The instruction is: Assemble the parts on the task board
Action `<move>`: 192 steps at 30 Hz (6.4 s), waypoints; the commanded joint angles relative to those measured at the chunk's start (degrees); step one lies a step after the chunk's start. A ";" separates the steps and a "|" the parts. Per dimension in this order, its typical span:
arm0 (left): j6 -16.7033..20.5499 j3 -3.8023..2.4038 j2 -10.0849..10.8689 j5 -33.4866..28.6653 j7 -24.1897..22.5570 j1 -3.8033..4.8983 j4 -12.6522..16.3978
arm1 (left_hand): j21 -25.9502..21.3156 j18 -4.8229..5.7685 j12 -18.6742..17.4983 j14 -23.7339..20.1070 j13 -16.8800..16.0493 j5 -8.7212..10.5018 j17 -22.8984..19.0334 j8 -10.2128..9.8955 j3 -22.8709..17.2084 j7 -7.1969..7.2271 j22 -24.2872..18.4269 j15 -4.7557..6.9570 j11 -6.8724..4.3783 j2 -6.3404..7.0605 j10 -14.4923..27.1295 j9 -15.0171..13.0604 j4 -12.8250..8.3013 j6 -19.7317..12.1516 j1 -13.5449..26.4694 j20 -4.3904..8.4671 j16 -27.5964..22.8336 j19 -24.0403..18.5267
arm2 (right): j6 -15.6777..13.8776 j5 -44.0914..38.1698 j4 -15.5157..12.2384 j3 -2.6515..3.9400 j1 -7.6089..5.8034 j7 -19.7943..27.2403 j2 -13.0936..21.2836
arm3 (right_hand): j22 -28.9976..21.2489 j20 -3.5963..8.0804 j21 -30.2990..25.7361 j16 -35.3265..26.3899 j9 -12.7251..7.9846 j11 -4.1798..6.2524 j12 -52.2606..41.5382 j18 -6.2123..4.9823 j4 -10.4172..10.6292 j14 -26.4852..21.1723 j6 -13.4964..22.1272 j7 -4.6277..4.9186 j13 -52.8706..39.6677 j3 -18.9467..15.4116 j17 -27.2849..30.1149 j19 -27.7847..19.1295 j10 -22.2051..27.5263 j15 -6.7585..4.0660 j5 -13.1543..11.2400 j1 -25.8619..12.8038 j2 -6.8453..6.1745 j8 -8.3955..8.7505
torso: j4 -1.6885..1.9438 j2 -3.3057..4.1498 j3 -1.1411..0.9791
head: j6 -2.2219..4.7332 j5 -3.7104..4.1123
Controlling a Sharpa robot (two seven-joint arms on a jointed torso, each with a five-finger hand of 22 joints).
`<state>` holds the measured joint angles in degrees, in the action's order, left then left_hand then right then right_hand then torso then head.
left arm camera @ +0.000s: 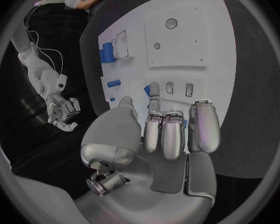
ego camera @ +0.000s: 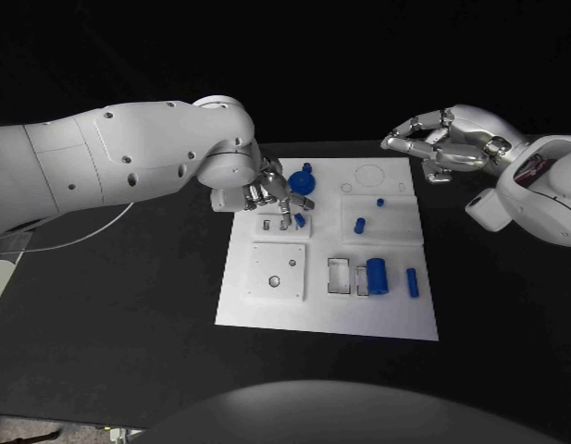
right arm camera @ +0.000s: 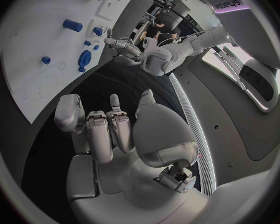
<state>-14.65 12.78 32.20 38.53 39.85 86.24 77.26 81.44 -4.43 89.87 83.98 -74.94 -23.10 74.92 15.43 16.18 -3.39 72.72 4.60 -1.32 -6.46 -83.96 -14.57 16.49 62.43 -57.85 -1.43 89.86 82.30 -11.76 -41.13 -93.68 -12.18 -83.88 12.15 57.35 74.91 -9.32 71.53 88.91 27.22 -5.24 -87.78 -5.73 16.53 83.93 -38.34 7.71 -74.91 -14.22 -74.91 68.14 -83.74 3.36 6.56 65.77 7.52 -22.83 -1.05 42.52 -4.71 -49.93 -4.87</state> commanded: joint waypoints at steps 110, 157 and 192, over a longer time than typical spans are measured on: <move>4.93 0.06 -2.98 -7.16 9.66 -4.25 -6.06 | -1.78 0.47 0.13 6.02 -15.06 -7.48 15.08 -3.12 -2.60 0.69 -0.80 0.04 -0.18 -1.09 -6.04 -3.43 -1.86 2.58 -9.01 -0.32 0.14 -0.67 | 6.09 2.22 2.22 -0.66 0.42 -2.75 -1.23 | 7.30 -0.40 -3.52 -1.33 -0.08 -0.28 1.71 -0.02 -1.38 0.16 -0.94 0.03 -11.02 -0.64 -11.89 -4.76 2.75 0.11 3.56 8.44 1.60 0.59 | -0.65 -1.07 1.51 | -0.07 -0.53; 9.77 -0.05 -3.13 -3.48 7.87 -4.54 -5.42 | -3.06 0.37 0.13 6.02 -15.06 -12.14 15.08 8.44 -26.53 2.39 -0.09 1.44 -1.80 7.75 -6.04 -27.42 -5.76 -4.39 -14.91 1.06 0.14 -0.53 | 6.82 2.22 2.41 -0.75 0.64 -3.41 -0.91 | 6.75 -0.55 -5.26 -2.07 -0.13 -0.44 2.56 -0.40 -1.80 -1.59 -1.30 0.12 -10.22 -0.52 -10.99 -6.81 4.64 0.27 4.74 9.93 2.00 0.65 | -0.69 -1.14 1.58 | -0.07 -0.82; 14.53 -0.25 4.89 16.93 6.76 -4.38 7.63 | -3.10 0.53 0.13 6.02 -15.06 -8.30 15.08 10.26 -36.56 2.97 0.87 1.91 -2.31 11.88 -6.04 -32.27 -6.97 -4.50 -12.09 1.47 0.14 0.06 | 6.44 2.22 3.13 -0.80 1.86 -2.85 -0.57 | 6.44 -0.60 -6.22 -2.32 -0.12 -0.49 2.96 -0.62 -2.08 -2.17 -1.44 0.15 -9.84 -0.54 -10.69 -7.95 5.53 0.33 4.85 10.44 1.91 0.64 | -0.62 -1.17 1.67 | -0.07 -1.16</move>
<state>-1.64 12.57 37.04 50.21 40.02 81.81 84.36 78.43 -4.44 89.86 83.96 -74.94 -31.71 74.92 25.90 -17.67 -1.07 73.54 6.24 -3.23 5.02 -83.97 -46.72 11.92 58.15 -69.90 -0.18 89.86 82.30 -5.83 -38.92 -90.58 -12.97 -82.11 8.57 56.76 74.93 -9.73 65.51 86.92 27.14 -5.75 -85.19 -5.72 14.70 82.07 -39.31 7.97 -75.08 -14.76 -74.91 60.57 -78.50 3.76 11.10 75.56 9.32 -22.38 -1.65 41.32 -3.07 -50.00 -5.96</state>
